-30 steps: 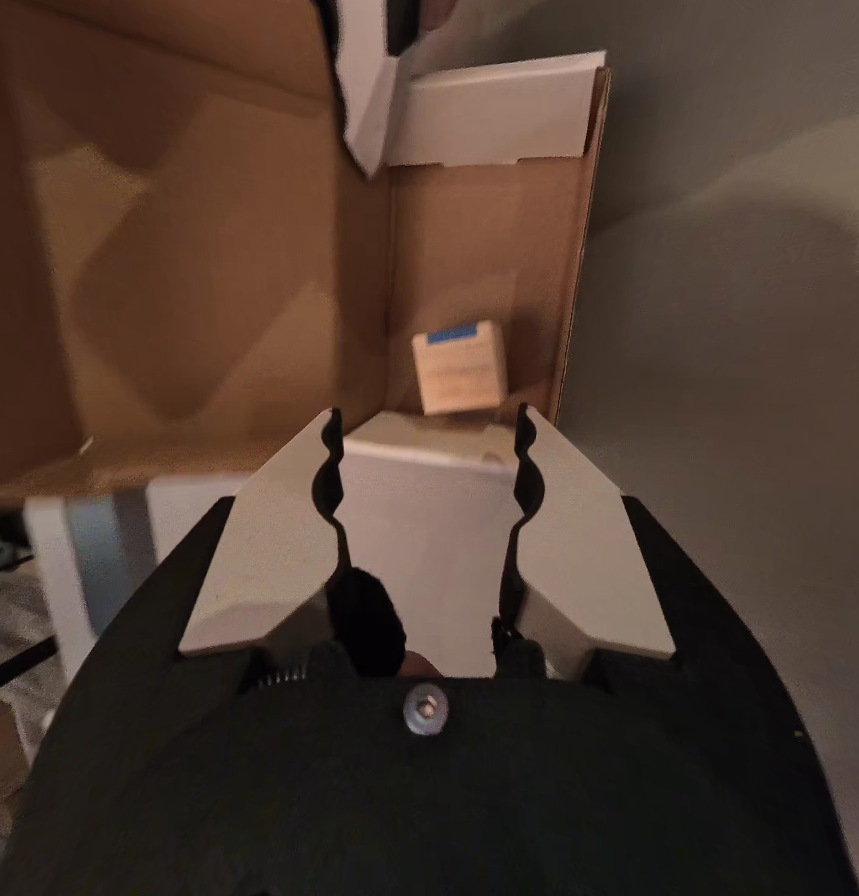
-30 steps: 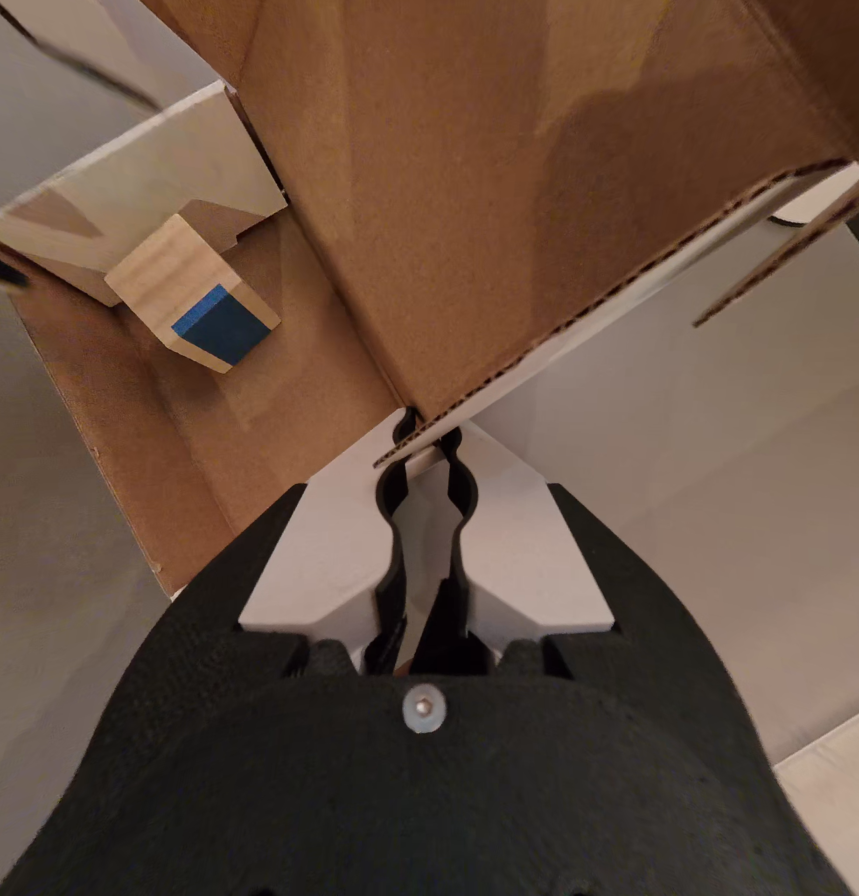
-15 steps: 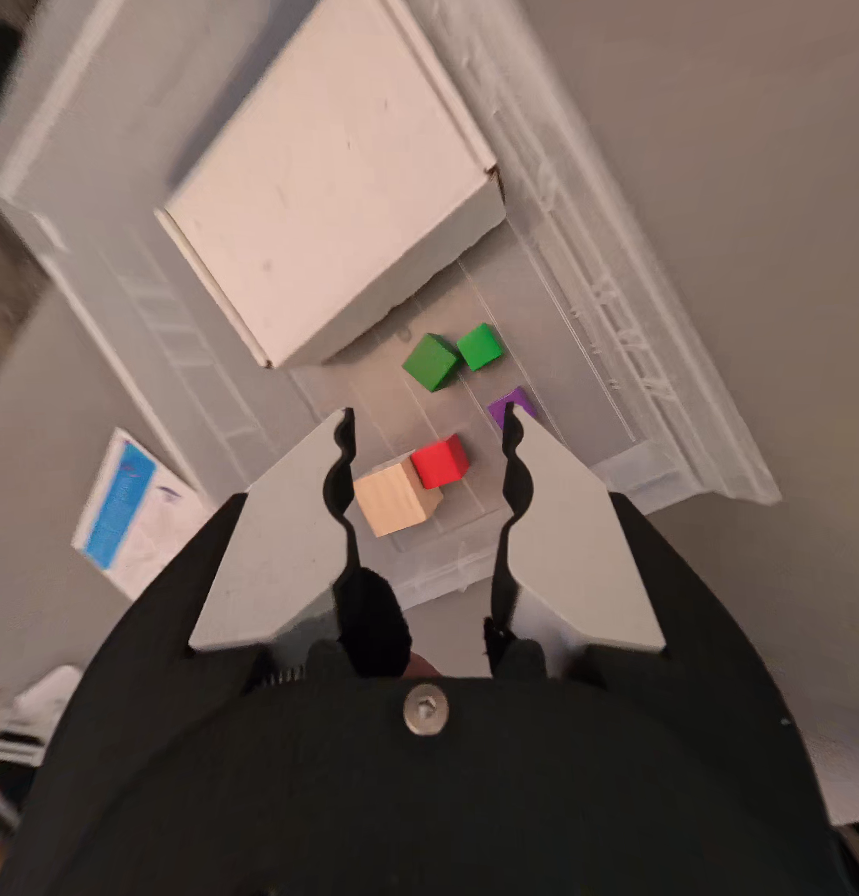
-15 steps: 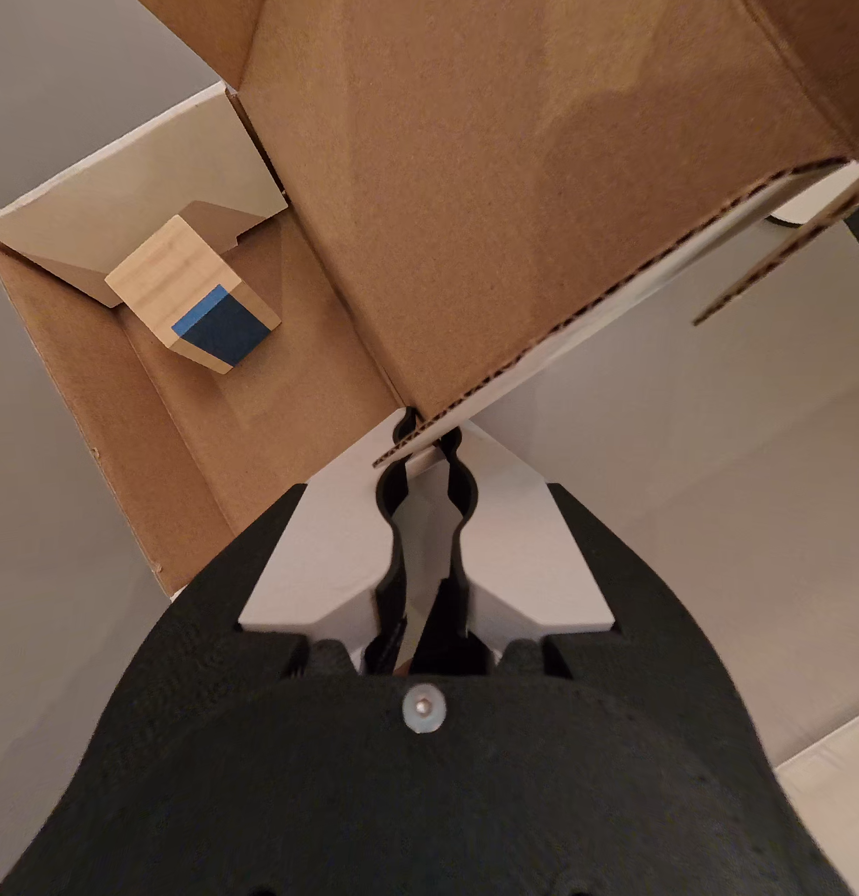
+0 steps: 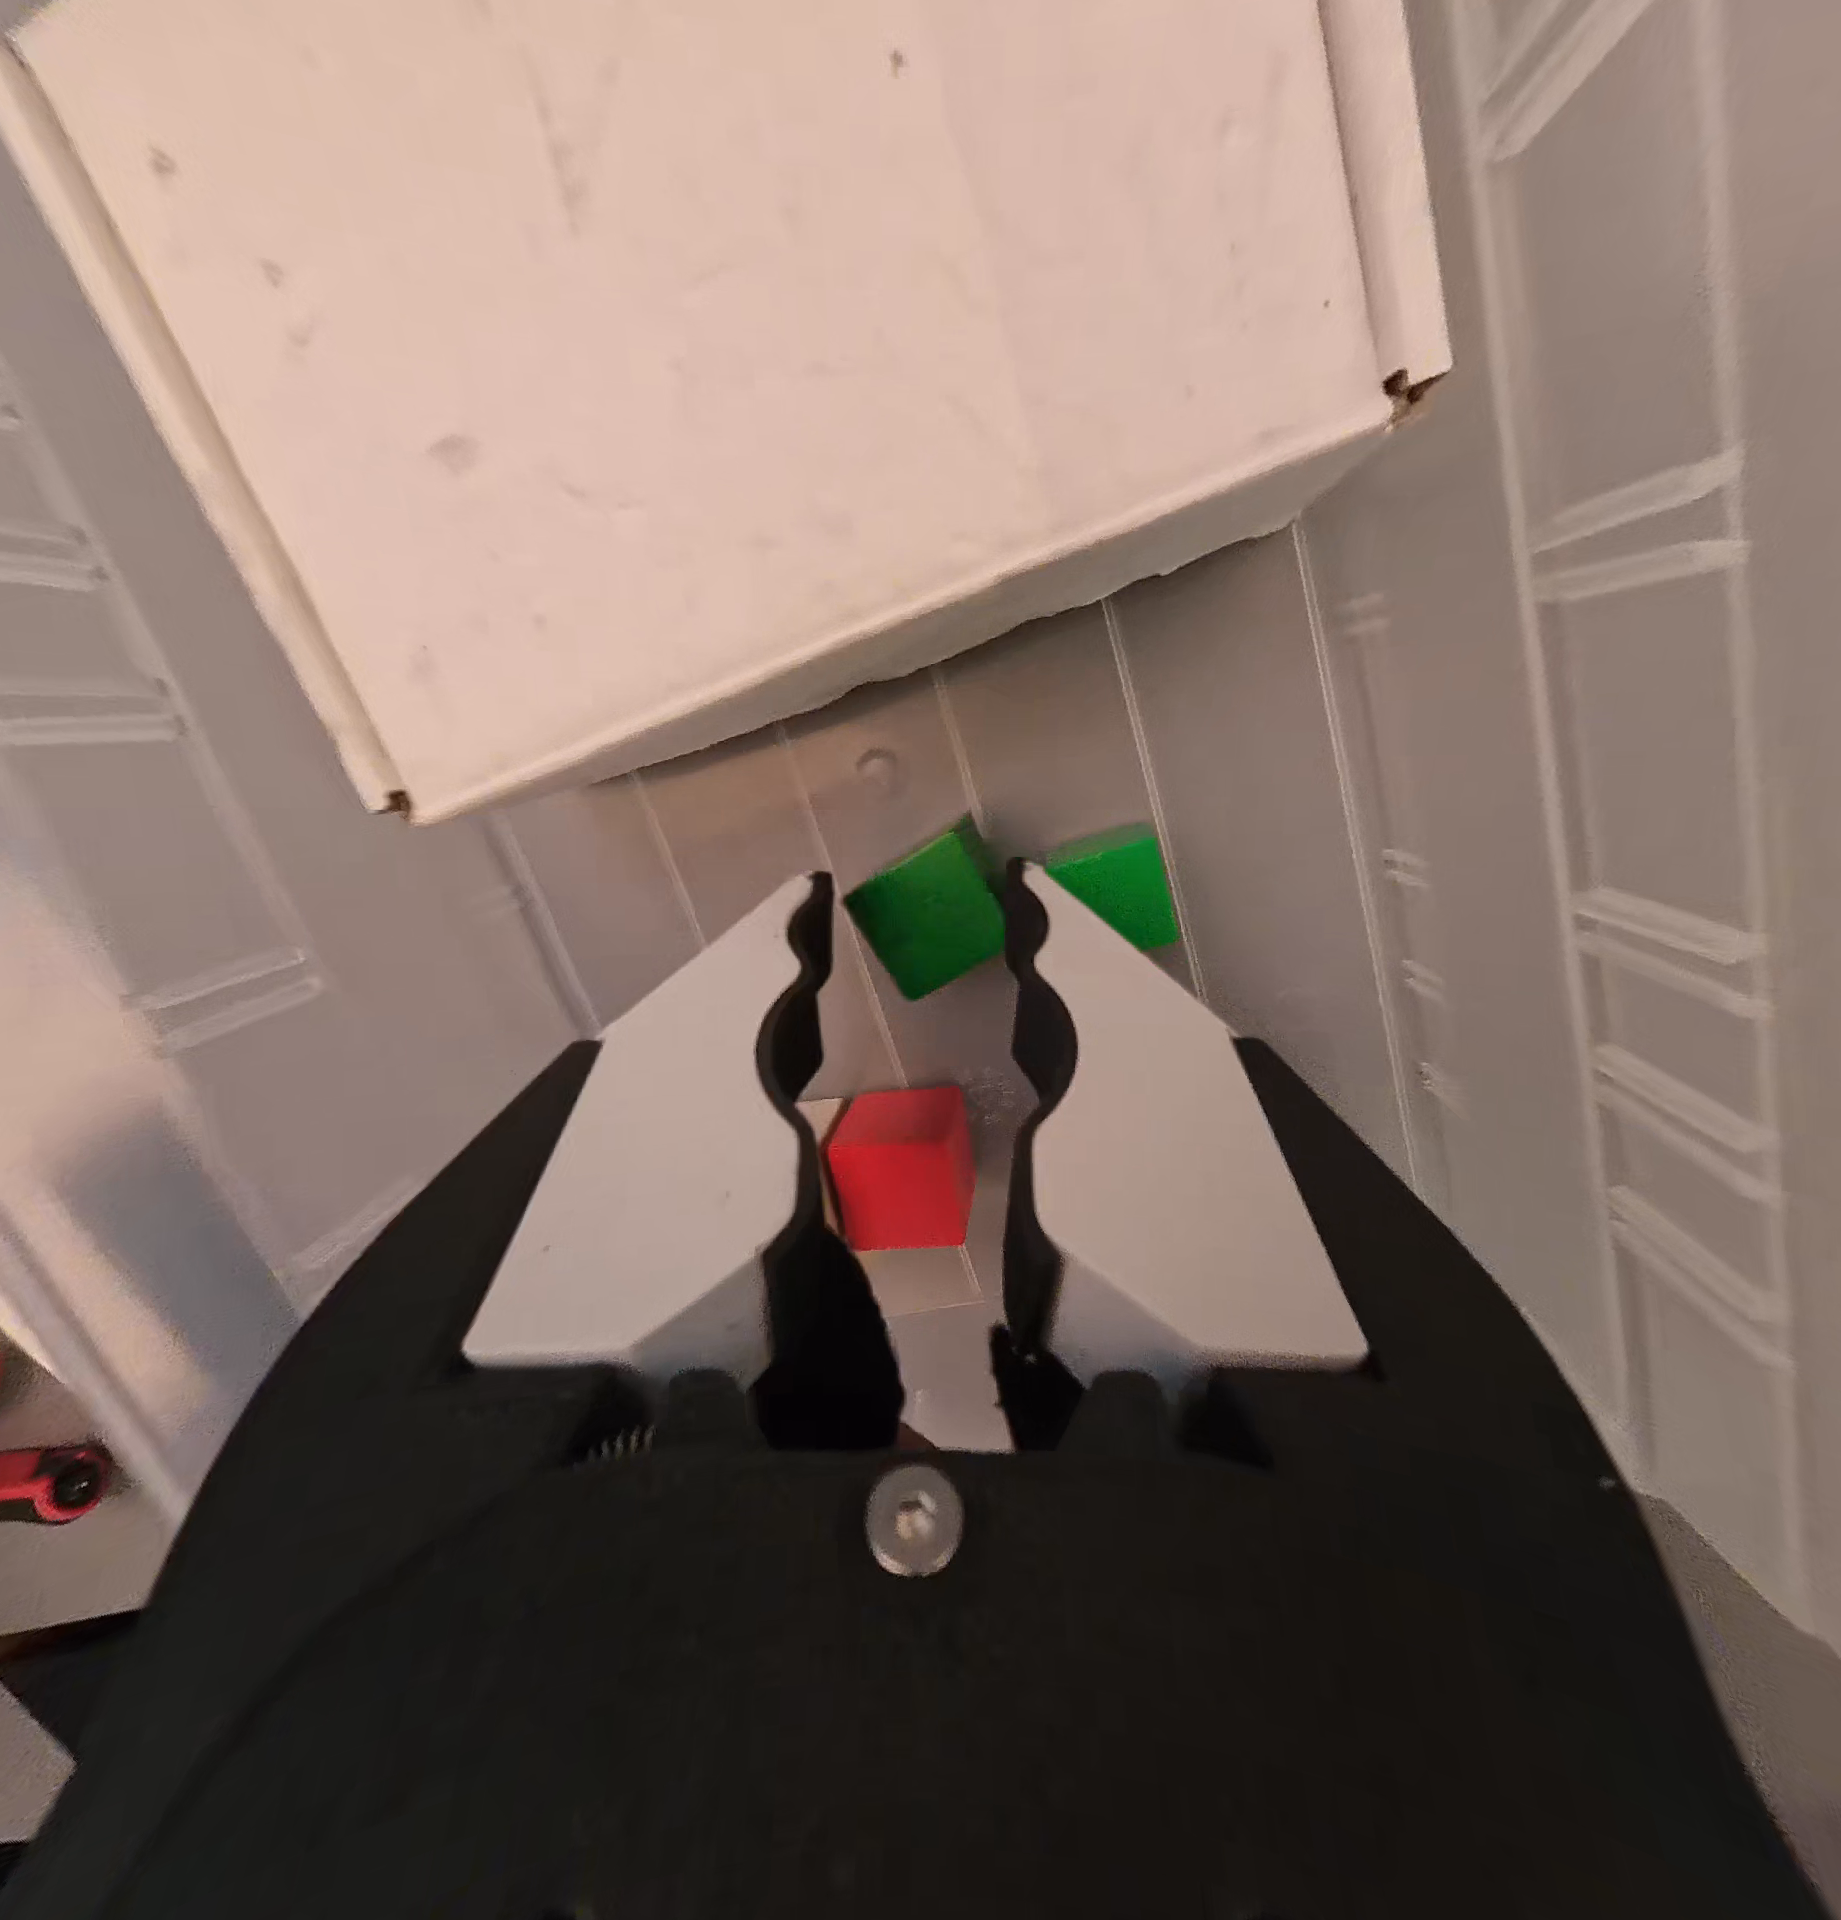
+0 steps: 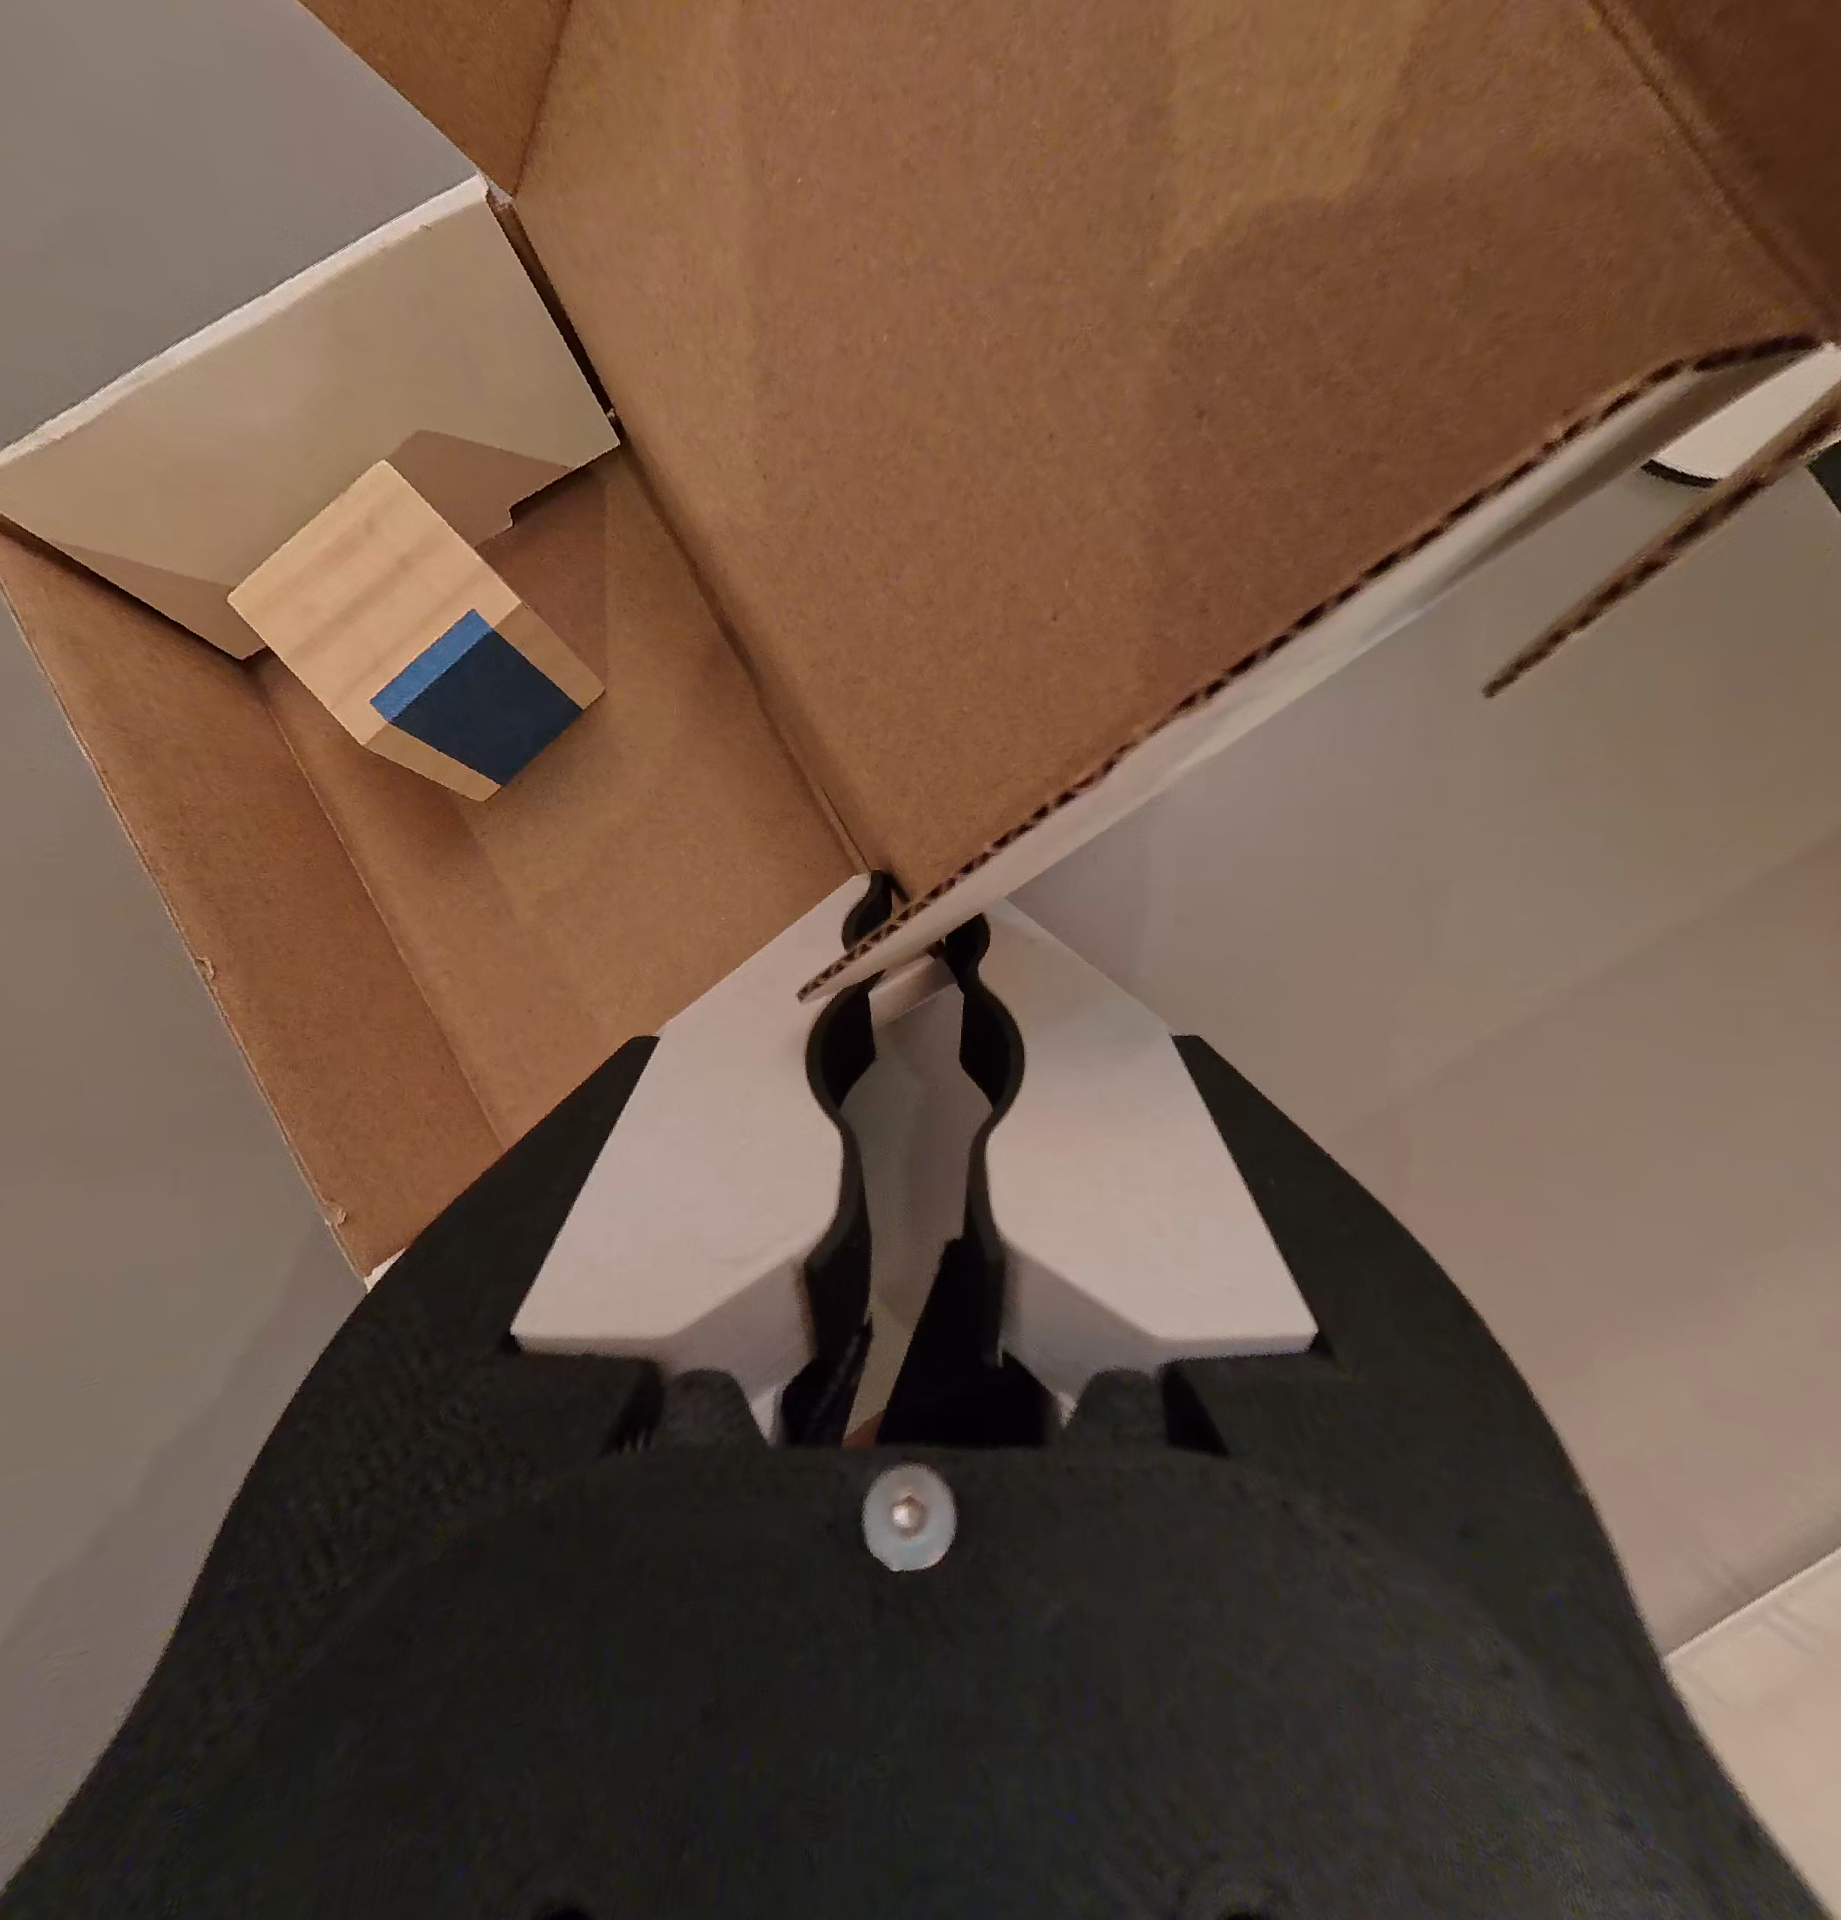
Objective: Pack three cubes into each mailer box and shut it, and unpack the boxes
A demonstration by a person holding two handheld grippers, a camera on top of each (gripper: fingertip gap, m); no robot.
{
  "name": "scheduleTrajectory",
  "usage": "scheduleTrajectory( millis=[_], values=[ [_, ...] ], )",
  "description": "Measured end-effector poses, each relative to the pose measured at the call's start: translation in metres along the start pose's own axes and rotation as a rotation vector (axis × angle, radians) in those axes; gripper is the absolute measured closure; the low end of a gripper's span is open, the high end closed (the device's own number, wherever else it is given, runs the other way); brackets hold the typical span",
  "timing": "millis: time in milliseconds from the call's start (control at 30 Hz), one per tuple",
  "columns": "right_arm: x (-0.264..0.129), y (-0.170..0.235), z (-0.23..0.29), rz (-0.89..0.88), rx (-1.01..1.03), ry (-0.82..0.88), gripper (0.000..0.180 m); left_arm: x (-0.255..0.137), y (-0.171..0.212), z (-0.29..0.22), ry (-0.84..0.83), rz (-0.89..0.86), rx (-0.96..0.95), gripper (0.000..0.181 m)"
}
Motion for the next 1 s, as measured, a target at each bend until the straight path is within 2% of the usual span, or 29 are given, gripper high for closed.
scheduleTrajectory(
  millis=[33,67,100,300,400,500,633,733,833,1000],
  values=[
    [0.000,0.000,0.000,0.000,0.000,0.001,0.171,0.004,0.003,-0.001,-0.005,0.019,0.008,0.148],
    [0.000,0.000,0.000,0.001,-0.001,0.001,0.171,0.007,0.005,0.000,-0.023,0.033,0.022,0.144],
    [0.000,0.000,0.000,0.001,-0.002,0.001,0.172,0.009,0.006,0.001,-0.030,0.036,0.028,0.149],
    [0.000,0.000,0.000,-0.001,0.000,-0.001,0.171,0.001,0.004,0.007,-0.023,-0.029,0.041,0.151],
    [0.000,0.000,-0.001,-0.001,0.000,-0.001,0.171,-0.026,-0.003,0.006,-0.050,-0.102,0.085,0.151],
    [0.000,0.000,-0.001,-0.001,0.000,-0.001,0.171,-0.076,-0.020,-0.021,-0.052,-0.273,0.144,0.152],
    [0.000,0.000,0.000,-0.001,-0.001,0.000,0.172,-0.147,-0.047,-0.101,0.015,-0.472,0.337,0.152],
    [0.000,0.000,0.000,-0.002,-0.001,0.001,0.171,-0.178,-0.066,-0.183,0.110,-0.574,0.546,0.152],
    [0.000,0.000,0.000,-0.003,-0.002,0.001,0.171,-0.174,-0.081,-0.267,0.267,-0.604,0.723,0.152],
    [0.000,0.000,-0.001,-0.007,0.000,0.001,0.171,-0.118,-0.095,-0.361,0.475,-0.470,0.891,0.152]
  ],
)
Point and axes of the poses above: each gripper's, where its closed fingertips meet, x out along the fingers, y out of its underside, z = x × y across the jaws, the point moved 7 cm from there along -x, back along the fingers, and after that the axes turned 11 degrees about -z, right-handed, at the moved point
